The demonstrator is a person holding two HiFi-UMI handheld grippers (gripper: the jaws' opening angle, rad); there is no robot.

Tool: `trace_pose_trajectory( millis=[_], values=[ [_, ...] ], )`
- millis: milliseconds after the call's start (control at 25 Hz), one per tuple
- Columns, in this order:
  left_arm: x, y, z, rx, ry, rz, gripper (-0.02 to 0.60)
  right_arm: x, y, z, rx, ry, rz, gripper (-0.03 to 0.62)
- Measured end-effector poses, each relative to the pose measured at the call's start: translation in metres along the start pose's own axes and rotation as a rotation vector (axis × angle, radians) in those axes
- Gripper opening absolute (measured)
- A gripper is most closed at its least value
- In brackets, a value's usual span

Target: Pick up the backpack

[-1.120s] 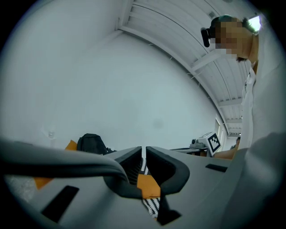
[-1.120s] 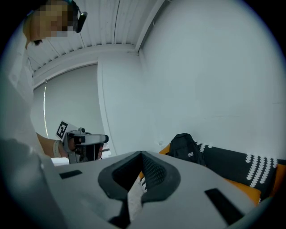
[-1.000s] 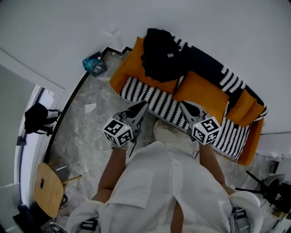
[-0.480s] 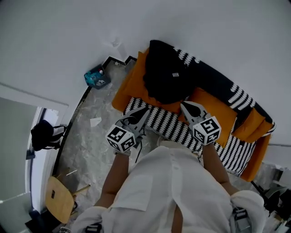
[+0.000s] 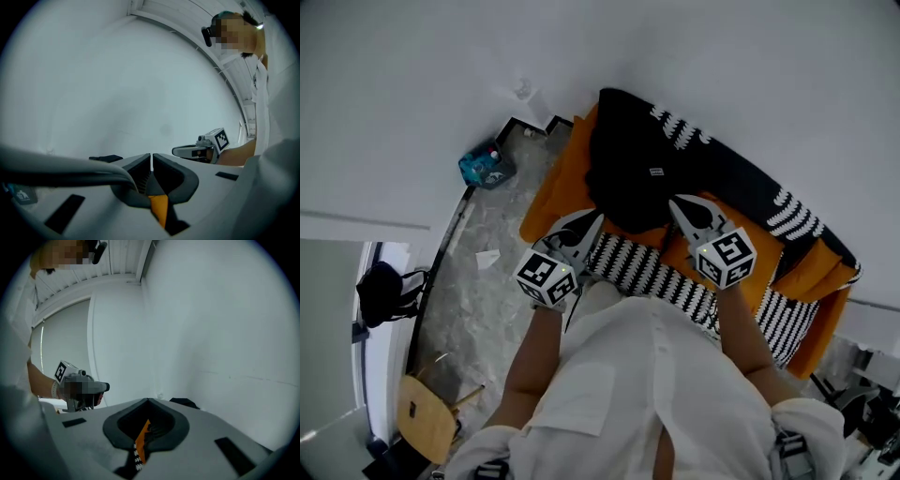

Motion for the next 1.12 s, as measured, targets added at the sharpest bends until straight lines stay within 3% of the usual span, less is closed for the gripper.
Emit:
trace_pose_trajectory(
  millis=[480,800,1120],
  values=[
    [-0.065,0.053,0.026,-0.076,0.026,-0.103,0.032,0.036,0.046,0.020,-0.022,0.061,-0.101,0.017],
    [-0.097,0.086,0.018,-0.141,0.032,-0.075,0.034,0.065,0.081,0.007,-0.084,0.060,-0.074,0.018],
    [-0.133,0.125,-0.009,-0.213,-0.018,-0.029,0.034,0.093,0.116,-0.005,-0.140,0.035,-0.034,0.020]
  ],
)
Point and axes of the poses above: the fingertips, and each gripper's own axes: y forward along the fingers, x to its right, z out of its top, the point moved 3 cm from there along -y, backward along the fingers, and after that the axes turned 6 degrees about -x, right-handed, at the moved point
